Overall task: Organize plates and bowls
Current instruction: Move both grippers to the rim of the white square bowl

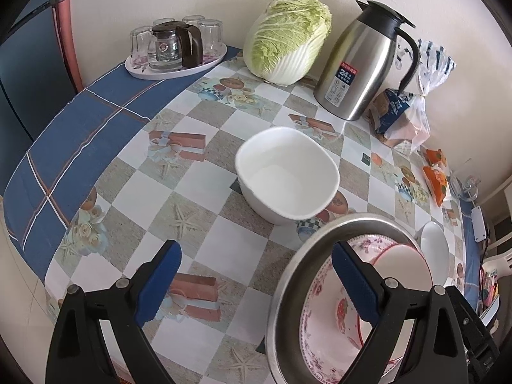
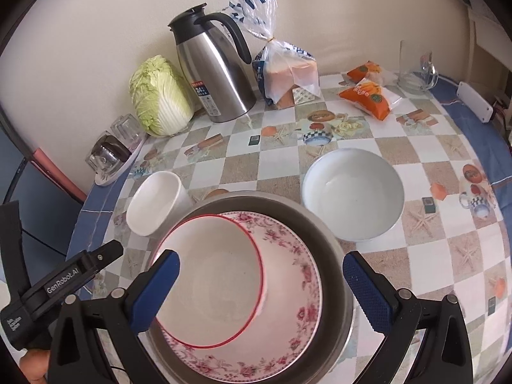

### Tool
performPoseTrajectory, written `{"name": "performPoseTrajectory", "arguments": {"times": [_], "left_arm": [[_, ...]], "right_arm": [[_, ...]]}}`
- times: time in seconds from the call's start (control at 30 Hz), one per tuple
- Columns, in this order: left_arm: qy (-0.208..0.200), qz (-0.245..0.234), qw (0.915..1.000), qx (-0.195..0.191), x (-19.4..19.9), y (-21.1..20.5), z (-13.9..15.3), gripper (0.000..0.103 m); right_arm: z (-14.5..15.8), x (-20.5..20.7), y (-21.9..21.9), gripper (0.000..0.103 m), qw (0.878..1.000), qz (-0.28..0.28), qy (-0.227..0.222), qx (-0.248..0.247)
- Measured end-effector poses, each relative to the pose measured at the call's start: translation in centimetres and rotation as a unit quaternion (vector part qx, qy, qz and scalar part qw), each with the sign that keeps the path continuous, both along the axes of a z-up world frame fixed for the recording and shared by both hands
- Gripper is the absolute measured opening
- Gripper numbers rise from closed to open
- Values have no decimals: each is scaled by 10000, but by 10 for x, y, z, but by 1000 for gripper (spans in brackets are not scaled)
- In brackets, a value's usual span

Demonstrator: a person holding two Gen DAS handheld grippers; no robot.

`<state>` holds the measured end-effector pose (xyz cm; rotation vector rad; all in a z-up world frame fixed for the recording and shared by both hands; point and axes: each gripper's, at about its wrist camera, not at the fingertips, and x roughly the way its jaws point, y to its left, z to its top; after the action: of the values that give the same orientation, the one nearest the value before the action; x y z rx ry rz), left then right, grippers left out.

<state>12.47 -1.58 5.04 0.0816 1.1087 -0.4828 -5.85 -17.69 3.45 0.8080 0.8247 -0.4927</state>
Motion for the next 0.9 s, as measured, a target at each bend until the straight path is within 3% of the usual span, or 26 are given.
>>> {"name": "performPoseTrajectory", "arguments": {"times": [0.9], "left_arm": [[540,368,9973,-347,52,40,-32,95]], "right_arm": [[11,29,19,103,9965,-101,589,-584]]}}
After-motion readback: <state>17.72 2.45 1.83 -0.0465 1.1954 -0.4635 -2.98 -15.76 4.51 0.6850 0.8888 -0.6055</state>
